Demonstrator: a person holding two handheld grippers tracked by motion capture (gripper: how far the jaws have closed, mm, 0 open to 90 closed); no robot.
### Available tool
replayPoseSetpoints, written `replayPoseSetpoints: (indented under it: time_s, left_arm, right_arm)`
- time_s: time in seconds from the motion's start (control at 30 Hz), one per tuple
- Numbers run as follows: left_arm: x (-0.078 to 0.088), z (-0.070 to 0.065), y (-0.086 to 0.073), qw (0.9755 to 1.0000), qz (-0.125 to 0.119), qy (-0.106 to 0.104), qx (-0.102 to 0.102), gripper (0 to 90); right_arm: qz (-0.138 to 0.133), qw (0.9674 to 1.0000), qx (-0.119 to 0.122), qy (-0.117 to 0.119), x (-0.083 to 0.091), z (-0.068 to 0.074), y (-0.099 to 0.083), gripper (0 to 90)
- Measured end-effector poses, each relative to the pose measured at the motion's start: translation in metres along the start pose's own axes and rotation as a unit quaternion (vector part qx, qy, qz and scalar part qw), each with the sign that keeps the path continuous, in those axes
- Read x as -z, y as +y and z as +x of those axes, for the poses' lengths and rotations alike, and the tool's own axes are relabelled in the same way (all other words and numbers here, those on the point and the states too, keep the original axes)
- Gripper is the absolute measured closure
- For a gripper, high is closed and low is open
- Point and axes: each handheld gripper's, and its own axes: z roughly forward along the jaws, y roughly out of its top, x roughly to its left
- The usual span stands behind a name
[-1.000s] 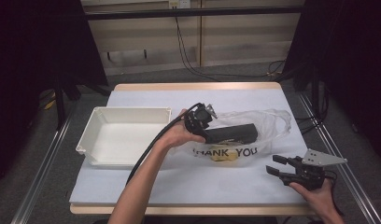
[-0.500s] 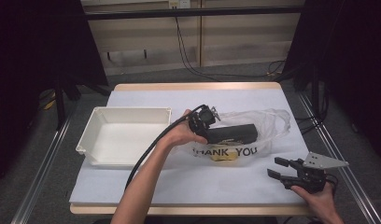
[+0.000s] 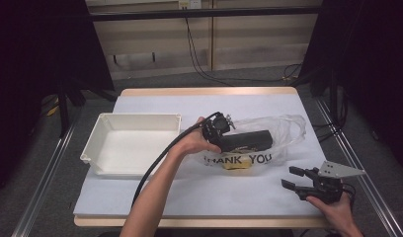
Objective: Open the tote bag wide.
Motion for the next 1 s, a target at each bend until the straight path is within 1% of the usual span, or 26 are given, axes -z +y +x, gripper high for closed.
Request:
replayPoseSetpoints:
  time_s: [0.1, 0.13, 0.17, 0.23, 0.27, 0.3, 0.43, 0.47, 0.5, 0.57, 0.63, 0.67, 0.7, 0.73, 0.8, 0.83, 0.97, 1.0]
  left_arm:
    - [-0.001, 0.001, 0.000, 1.0000, 0.000, -0.004, 0.005, 36.6]
    - [-0.002, 0.001, 0.000, 1.0000, 0.001, -0.002, 0.005, 36.5]
    - [-0.002, 0.000, 0.000, 1.0000, 0.007, -0.001, -0.003, 36.5]
    - [-0.004, -0.001, 0.001, 0.9999, 0.012, -0.001, -0.001, 36.5]
    - [-0.004, 0.000, 0.001, 0.9999, 0.016, -0.001, -0.006, 36.7]
    - [-0.004, 0.000, 0.001, 0.9999, 0.010, -0.005, 0.000, 37.3]
    - [-0.003, 0.001, 0.001, 0.9998, 0.007, -0.016, 0.006, 41.5]
    - [-0.002, 0.001, 0.001, 0.9998, 0.009, -0.017, 0.011, 41.9]
    - [-0.001, 0.001, 0.001, 0.9997, 0.006, -0.021, 0.012, 42.1]
    - [0.001, 0.001, 0.002, 0.9996, 0.008, -0.024, 0.014, 42.3]
    - [0.005, 0.000, 0.002, 0.9995, 0.003, -0.027, 0.016, 42.5]
    - [0.007, 0.001, 0.003, 0.9995, 0.003, -0.028, 0.013, 42.6]
    - [0.008, 0.001, 0.002, 0.9993, -0.004, -0.029, 0.021, 42.7]
    - [0.010, 0.002, 0.002, 0.9993, -0.003, -0.031, 0.022, 42.8]
    - [0.015, 0.003, 0.001, 0.9992, -0.009, -0.029, 0.026, 42.9]
    - [0.017, 0.003, 0.001, 0.9990, -0.013, -0.028, 0.032, 43.0]
    - [0.023, 0.002, 0.001, 0.9987, -0.022, -0.029, 0.034, 43.0]
    - [0.024, 0.001, 0.001, 0.9988, -0.023, -0.026, 0.036, 42.9]
  right_arm:
    - [0.002, 1.0000, -0.001, -0.002, -0.001, 0.000, 0.000, 39.4]
    - [0.002, 1.0000, 0.000, -0.002, -0.001, 0.000, 0.000, 39.2]
    - [0.002, 1.0000, 0.001, -0.002, -0.001, 0.000, 0.000, 39.1]
    - [0.004, 1.0000, 0.001, -0.002, -0.002, -0.001, 0.000, 38.9]
    - [0.004, 1.0000, 0.000, -0.002, -0.002, 0.000, 0.000, 38.9]
    - [0.005, 1.0000, 0.002, 0.000, -0.002, 0.000, -0.001, 38.9]
    - [0.005, 1.0000, 0.002, 0.001, -0.003, -0.001, -0.001, 38.9]
    - [0.006, 1.0000, 0.000, -0.001, -0.002, -0.001, -0.001, 38.8]
    - [0.005, 1.0000, 0.000, -0.001, -0.002, -0.001, -0.001, 38.8]
    - [0.005, 1.0000, 0.000, -0.001, -0.003, -0.001, -0.001, 38.9]
    - [0.006, 1.0000, 0.000, -0.001, -0.003, 0.000, -0.001, 38.8]
    - [0.006, 1.0000, -0.001, -0.001, -0.003, 0.000, -0.001, 38.8]
    - [0.005, 1.0000, -0.001, 0.000, -0.003, 0.000, -0.001, 38.8]
    - [0.005, 1.0000, 0.000, 0.000, -0.003, 0.000, -0.001, 38.8]
    - [0.005, 1.0000, -0.002, 0.000, -0.003, 0.000, -0.001, 38.8]
    - [0.005, 1.0000, -0.002, 0.000, -0.002, 0.000, -0.001, 38.8]
    - [0.003, 1.0000, -0.003, 0.000, -0.002, 0.000, -0.001, 38.9]
    - [0.003, 1.0000, -0.003, 0.000, -0.002, 0.000, -0.001, 38.8]
